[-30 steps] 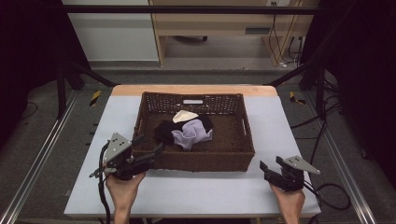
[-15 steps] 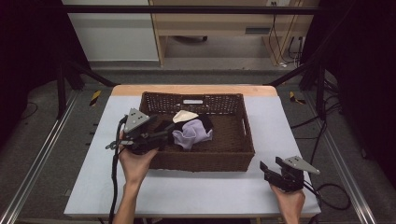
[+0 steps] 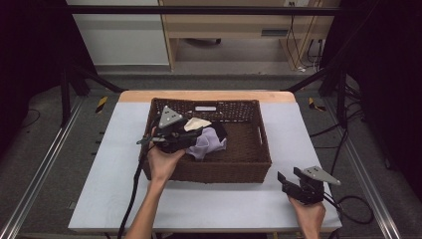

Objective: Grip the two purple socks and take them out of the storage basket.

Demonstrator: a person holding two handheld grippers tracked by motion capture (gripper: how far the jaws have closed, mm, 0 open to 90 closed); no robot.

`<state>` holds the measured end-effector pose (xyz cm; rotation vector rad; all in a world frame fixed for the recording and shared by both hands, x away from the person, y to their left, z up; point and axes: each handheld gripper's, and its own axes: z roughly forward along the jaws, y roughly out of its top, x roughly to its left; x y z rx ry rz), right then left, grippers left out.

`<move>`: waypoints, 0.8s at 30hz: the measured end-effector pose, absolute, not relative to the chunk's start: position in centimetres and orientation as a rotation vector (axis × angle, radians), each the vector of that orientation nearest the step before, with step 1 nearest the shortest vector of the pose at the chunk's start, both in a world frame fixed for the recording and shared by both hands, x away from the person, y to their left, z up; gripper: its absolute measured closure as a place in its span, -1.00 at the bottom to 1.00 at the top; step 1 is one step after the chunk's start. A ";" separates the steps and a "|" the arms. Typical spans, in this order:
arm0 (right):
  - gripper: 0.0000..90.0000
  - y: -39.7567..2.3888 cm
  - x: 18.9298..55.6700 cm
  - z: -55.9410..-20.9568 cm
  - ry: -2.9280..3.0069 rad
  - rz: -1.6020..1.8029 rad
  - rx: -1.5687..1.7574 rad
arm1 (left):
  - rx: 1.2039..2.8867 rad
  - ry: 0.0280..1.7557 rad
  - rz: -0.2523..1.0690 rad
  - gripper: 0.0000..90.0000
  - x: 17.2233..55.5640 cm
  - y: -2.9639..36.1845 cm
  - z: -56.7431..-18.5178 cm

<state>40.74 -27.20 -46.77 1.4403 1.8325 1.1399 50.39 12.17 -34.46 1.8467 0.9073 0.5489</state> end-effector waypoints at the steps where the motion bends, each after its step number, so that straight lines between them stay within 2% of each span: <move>1: -0.19 -27.2 40.7 -46.8 1.834 1.142 1.440 | 1.866 0.906 0.547 -0.22 50.8 12.0 -34.8; 8: -0.14 -27.2 40.8 -46.8 1.845 1.132 1.445 | 1.937 0.948 0.527 -0.22 52.3 11.3 -36.2; 18: -0.10 -27.1 40.9 -46.9 1.858 1.121 1.447 | 1.911 0.955 0.515 -0.20 53.7 11.2 -36.0; 24: -0.10 -27.1 41.0 -46.9 1.866 1.109 1.443 | 2.002 0.964 0.526 -0.21 54.6 9.7 -37.0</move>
